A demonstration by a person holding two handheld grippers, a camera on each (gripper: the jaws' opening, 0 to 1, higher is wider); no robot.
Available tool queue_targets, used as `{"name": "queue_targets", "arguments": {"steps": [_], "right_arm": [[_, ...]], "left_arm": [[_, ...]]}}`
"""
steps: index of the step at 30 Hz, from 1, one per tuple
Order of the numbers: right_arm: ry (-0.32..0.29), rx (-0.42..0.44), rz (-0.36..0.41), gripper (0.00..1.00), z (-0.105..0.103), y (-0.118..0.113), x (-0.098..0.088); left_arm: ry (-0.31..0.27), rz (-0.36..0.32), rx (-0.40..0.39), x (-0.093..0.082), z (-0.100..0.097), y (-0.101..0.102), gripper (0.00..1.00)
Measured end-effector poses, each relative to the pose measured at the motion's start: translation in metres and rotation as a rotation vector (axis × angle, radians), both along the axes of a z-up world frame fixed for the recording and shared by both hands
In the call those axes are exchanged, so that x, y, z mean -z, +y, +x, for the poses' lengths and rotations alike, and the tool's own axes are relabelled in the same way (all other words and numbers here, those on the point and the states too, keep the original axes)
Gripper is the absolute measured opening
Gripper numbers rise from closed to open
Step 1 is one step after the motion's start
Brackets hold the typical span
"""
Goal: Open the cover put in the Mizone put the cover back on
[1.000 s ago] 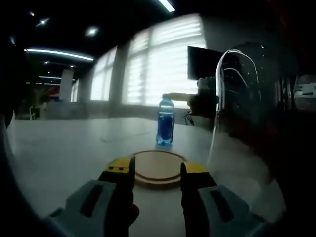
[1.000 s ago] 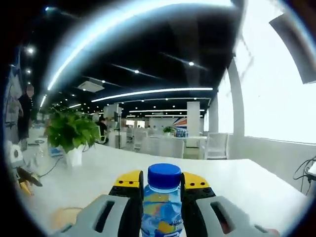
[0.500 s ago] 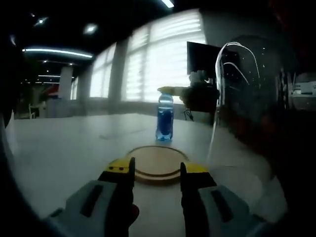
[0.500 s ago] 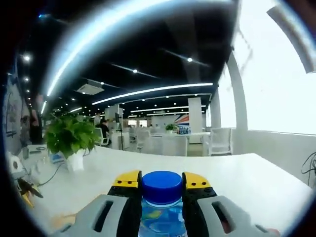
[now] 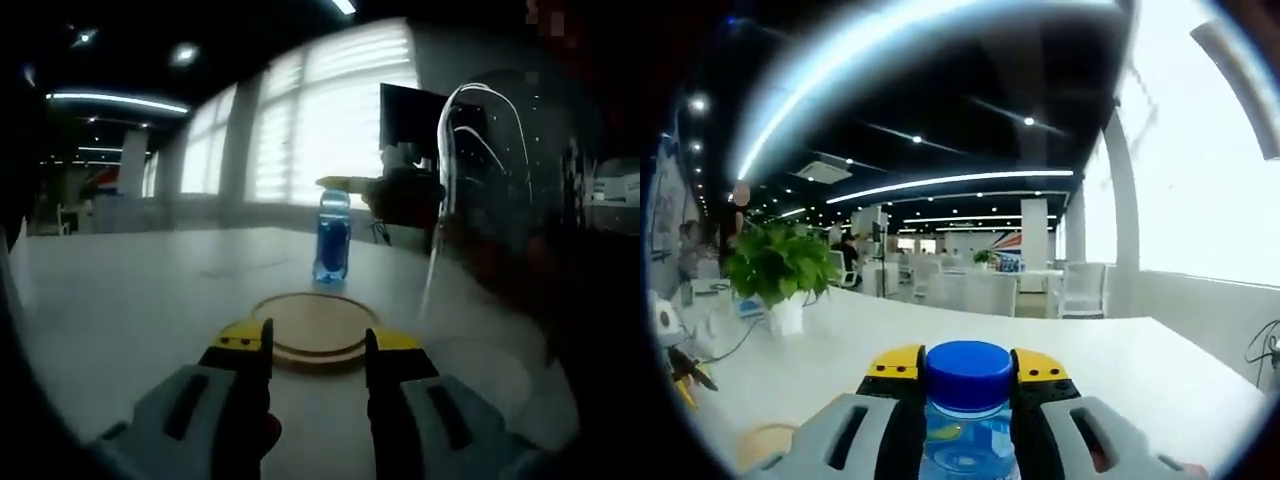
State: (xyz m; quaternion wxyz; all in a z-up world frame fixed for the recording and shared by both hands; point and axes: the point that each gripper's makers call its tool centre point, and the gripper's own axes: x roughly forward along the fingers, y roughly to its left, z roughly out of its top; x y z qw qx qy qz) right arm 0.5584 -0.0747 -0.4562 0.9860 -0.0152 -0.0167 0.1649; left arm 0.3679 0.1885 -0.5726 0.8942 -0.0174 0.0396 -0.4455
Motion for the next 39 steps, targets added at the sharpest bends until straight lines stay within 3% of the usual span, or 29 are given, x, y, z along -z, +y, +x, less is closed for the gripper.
{"name": "queue_targets", "arguments": {"steps": [19, 22, 26, 39], "right_arm": [[0.000, 0.005, 0.051, 0.27, 0.004, -0.004, -0.001], [-0.021, 0.025, -0.015, 0.25, 0.003, -0.003, -0.002], [-0.004, 0.026, 0.010, 0.25, 0.002, -0.003, -0.002], [-0.025, 0.026, -0.033, 0.24, -0.001, 0.001, -0.004]], "left_arm": [[0.012, 0.020, -0.003, 0.007, 0.000, 0.001, 0.30], [0.012, 0.026, 0.000, 0.008, 0.000, 0.000, 0.30], [0.012, 0.026, 0.001, 0.008, 0.000, 0.000, 0.30], [0.012, 0.042, -0.010, 0.010, 0.003, 0.002, 0.30]]}}
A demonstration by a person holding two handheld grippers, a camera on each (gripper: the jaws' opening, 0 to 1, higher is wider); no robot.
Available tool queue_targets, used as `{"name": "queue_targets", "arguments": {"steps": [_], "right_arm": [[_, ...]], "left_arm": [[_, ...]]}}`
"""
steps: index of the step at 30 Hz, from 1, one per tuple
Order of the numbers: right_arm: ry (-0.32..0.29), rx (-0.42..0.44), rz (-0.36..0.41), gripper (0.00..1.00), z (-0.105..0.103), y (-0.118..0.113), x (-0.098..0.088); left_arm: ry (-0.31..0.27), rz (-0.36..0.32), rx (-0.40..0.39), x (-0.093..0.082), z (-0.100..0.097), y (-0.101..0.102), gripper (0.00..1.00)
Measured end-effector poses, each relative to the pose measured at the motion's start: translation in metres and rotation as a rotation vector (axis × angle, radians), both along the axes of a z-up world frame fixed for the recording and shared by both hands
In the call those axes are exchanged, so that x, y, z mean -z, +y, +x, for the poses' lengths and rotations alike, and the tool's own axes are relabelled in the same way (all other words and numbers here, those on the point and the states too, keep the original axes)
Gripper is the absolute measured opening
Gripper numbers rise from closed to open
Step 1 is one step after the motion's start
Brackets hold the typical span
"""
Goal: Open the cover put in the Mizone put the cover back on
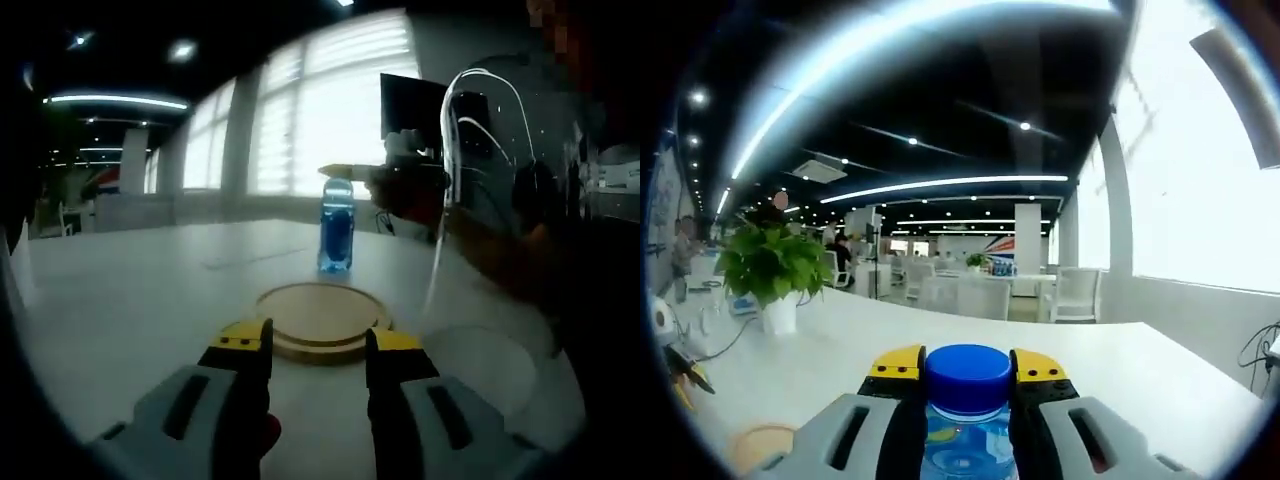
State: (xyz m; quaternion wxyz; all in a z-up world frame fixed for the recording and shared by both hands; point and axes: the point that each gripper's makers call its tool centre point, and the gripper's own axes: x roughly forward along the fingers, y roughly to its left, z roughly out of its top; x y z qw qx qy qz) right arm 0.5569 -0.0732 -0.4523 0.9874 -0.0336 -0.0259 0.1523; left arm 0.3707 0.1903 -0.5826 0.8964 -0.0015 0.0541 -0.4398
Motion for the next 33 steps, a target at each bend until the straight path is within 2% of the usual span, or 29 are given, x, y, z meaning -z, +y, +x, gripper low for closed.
{"name": "queue_targets", "arguments": {"steps": [9, 21, 33], "right_arm": [[-0.015, -0.023, -0.025, 0.23, -0.003, 0.014, -0.004], [-0.023, -0.104, 0.007, 0.23, -0.021, 0.039, -0.021], [-0.040, -0.174, -0.037, 0.23, -0.038, 0.073, -0.030]], "left_arm": [[-0.001, 0.008, 0.006, 0.001, -0.001, -0.001, 0.30], [-0.003, 0.007, 0.010, 0.000, -0.002, -0.002, 0.30], [-0.014, 0.011, 0.013, -0.002, -0.003, -0.003, 0.30]]}}
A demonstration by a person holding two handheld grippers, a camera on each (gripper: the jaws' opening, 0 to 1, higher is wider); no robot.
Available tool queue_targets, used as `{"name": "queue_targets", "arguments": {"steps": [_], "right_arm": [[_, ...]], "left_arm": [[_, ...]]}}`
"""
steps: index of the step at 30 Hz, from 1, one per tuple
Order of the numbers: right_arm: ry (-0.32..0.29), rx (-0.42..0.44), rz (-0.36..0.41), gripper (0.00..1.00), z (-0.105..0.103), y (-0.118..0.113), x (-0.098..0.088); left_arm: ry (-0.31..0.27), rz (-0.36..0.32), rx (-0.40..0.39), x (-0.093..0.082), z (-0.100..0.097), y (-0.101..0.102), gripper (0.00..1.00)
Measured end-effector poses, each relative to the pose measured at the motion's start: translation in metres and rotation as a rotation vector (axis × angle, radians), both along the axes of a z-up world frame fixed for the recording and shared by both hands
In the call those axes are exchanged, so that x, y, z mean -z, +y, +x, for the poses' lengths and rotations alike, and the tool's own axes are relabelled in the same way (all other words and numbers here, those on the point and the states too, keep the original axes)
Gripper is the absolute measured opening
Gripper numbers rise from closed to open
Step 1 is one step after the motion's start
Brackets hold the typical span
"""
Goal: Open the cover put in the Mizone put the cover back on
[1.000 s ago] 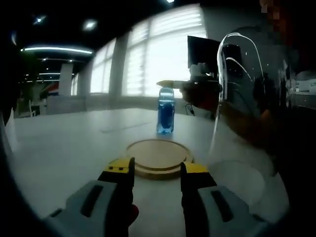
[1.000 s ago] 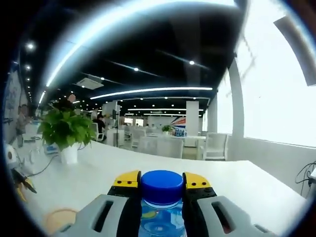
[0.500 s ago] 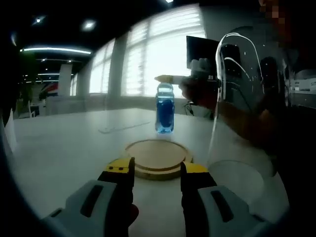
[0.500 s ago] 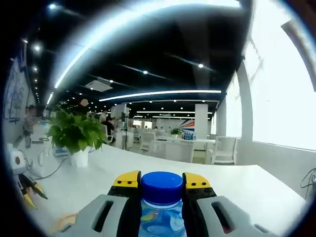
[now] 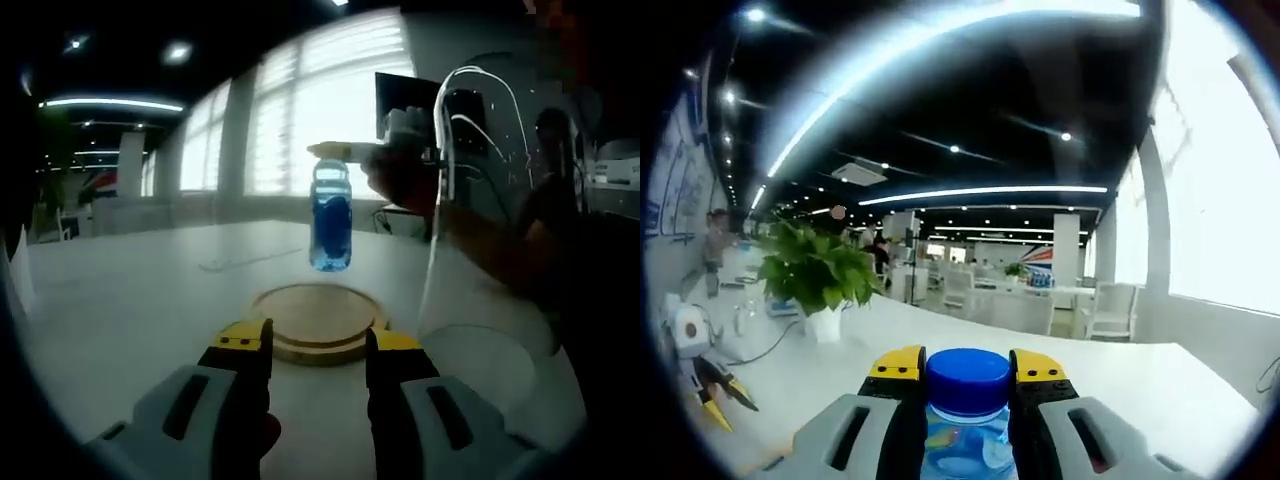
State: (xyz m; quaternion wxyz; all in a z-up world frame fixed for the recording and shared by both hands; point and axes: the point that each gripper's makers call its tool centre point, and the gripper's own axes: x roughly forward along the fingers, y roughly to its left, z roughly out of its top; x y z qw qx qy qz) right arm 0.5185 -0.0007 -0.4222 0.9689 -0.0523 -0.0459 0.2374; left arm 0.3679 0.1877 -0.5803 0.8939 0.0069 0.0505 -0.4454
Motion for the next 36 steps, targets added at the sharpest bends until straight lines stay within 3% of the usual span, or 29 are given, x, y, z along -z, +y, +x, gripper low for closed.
{"name": "queue_targets", "arguments": {"steps": [14, 36], "right_arm": [[-0.012, -0.164, 0.015, 0.23, -0.035, 0.053, -0.013], [0.015, -0.312, -0.010, 0.23, -0.058, 0.108, 0.001]], "left_arm": [[-0.006, 0.002, 0.004, -0.002, -0.001, -0.001, 0.30], [-0.020, 0.010, 0.010, -0.002, -0.002, -0.003, 0.30]]}}
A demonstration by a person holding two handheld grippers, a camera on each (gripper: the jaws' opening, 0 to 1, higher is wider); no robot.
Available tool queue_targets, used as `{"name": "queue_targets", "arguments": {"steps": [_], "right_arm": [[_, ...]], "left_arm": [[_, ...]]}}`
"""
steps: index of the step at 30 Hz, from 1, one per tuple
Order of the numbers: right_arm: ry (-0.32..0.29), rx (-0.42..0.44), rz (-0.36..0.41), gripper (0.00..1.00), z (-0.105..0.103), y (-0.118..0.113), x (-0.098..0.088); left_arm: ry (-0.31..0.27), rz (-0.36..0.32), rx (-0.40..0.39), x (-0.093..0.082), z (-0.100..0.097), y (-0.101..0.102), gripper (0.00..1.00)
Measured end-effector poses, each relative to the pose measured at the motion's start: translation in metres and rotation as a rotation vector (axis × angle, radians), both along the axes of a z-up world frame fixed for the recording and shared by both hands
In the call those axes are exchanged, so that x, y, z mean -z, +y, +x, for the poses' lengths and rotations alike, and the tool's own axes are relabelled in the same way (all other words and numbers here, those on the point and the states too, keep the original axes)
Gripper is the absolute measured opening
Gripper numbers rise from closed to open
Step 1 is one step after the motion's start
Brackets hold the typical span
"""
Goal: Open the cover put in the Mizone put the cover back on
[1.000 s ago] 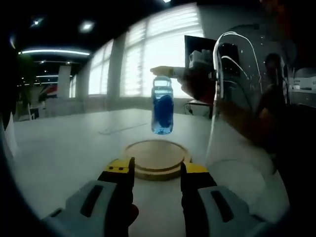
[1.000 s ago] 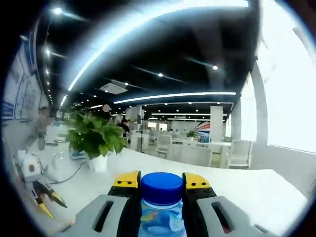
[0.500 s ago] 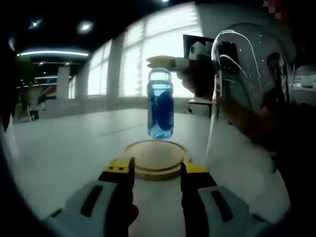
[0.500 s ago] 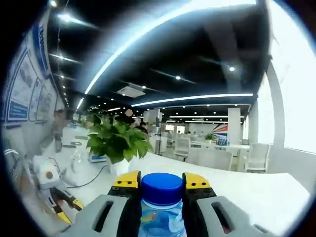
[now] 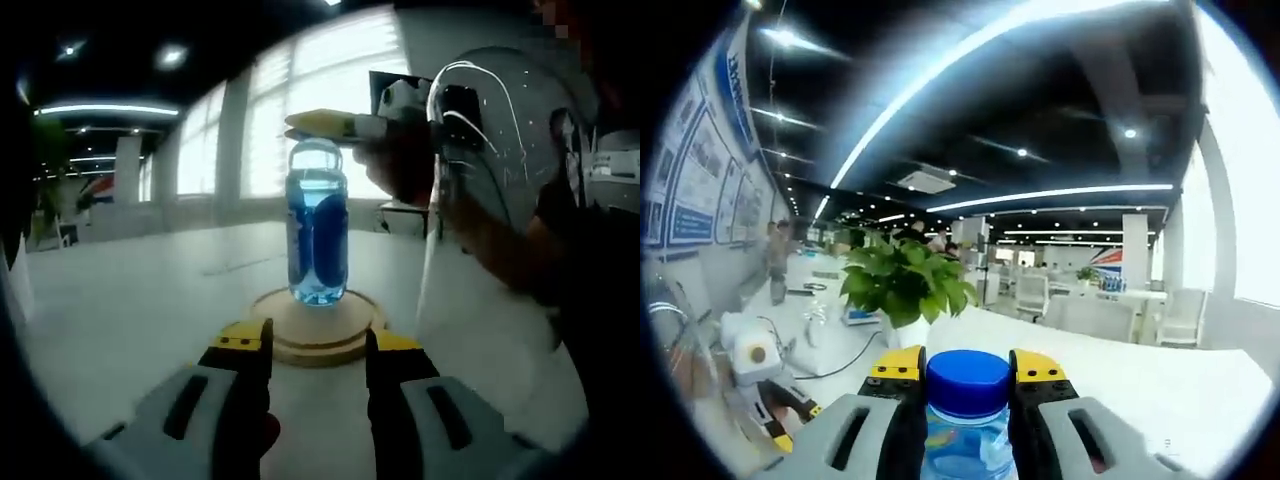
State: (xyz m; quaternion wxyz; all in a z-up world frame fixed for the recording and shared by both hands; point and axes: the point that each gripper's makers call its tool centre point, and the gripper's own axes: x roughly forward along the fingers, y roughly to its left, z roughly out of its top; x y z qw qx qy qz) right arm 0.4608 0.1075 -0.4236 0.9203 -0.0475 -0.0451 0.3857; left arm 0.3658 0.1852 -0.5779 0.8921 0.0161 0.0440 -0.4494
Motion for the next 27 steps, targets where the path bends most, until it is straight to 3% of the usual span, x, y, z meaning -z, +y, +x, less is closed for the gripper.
{"name": "queue_targets", "arguments": {"steps": [17, 27], "right_arm": [[0.037, -0.026, 0.021, 0.24, 0.0047, 0.0027, 0.0083], [0.009, -0.048, 0.022, 0.24, 0.0020, 0.0020, 0.0079]], "left_arm": [[-0.006, -0.008, 0.001, -0.0023, 0.0002, 0.0003, 0.30], [0.002, -0.031, -0.009, -0.0049, 0.0016, 0.0021, 0.30]]}}
